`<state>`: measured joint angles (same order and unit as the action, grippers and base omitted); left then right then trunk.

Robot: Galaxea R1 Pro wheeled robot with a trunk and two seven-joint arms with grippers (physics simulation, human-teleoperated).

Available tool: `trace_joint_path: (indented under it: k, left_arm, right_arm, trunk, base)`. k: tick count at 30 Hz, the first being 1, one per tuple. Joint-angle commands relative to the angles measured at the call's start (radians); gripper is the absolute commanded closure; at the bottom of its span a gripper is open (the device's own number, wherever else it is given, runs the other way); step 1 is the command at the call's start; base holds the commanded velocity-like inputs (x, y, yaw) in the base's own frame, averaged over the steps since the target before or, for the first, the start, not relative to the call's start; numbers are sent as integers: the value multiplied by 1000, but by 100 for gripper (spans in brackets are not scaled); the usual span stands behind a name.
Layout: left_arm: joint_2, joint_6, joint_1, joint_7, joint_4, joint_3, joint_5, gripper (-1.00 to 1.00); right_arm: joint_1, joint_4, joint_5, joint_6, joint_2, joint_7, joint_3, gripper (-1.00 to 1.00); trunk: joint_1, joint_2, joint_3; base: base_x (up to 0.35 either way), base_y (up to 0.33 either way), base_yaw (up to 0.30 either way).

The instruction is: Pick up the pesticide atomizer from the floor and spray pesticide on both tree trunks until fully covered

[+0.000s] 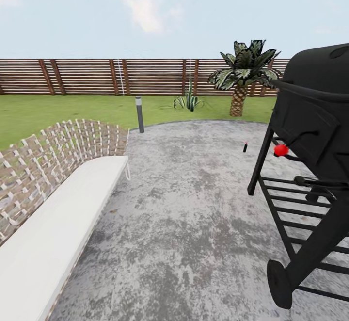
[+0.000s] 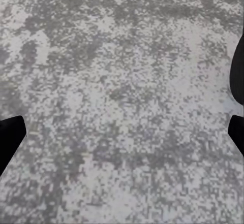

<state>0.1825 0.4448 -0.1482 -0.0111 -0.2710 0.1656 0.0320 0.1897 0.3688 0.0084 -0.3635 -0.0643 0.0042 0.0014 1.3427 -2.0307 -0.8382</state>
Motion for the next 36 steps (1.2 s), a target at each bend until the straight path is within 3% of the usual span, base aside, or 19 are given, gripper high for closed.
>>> trace_joint_path:
  k: [1,36]
  left_arm:
    - [0,3,-1,-1,1,0,3,-100]
    - [0,3,-1,-1,1,0,3,-100]
  right_arm:
    - [1,-1,1,-3,0,0,0,-100]
    - [1,1,0,-3,0,0,0,-100]
  trunk:
    - [0,0,-1]
    - [0,0,-1]
  base:
    - [336,37,0]
    - [338,10,0]
